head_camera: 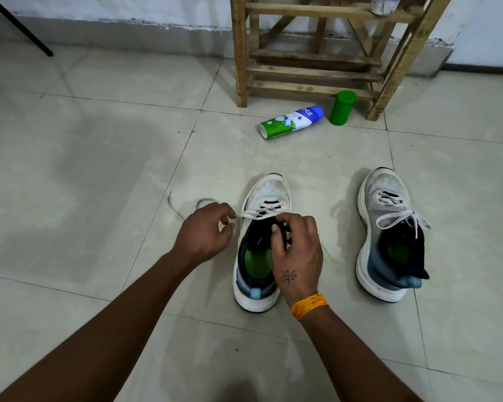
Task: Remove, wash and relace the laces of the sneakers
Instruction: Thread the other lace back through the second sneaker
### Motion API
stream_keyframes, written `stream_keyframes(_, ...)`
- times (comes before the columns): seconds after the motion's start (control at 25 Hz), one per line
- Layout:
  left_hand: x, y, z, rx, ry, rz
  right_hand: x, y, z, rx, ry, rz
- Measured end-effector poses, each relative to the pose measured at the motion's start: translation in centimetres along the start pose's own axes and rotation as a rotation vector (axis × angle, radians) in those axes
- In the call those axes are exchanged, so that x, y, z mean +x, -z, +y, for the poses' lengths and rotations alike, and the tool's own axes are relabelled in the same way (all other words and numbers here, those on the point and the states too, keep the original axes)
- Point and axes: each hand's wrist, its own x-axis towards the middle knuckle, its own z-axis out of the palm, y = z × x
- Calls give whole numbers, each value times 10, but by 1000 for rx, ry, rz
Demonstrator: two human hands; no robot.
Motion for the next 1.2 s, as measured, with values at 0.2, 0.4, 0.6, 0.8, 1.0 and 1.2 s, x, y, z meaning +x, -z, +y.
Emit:
stream_keyframes(0.2, 13, -2, 18, 130, -181, 121, 1, 1, 1, -2, 23, -23)
stream_keyframes(0.4, 4, 12, 3, 630, 192, -165, 1, 1, 3, 7, 19, -25)
stream_keyframes(0.6, 7, 5, 8, 606, -63, -70, 1, 1, 4, 14, 26, -24)
stream_keyframes(0.8, 9, 4, 27, 642, 24, -57, 1, 0, 3, 5, 32, -25)
stream_keyframes(1.0, 5, 19, 10, 659, 150, -122, 0, 1, 6, 12, 29, -24)
stream_keyframes(1.2, 8, 1, 25, 587, -170, 67, 0, 0, 4, 21, 32, -19)
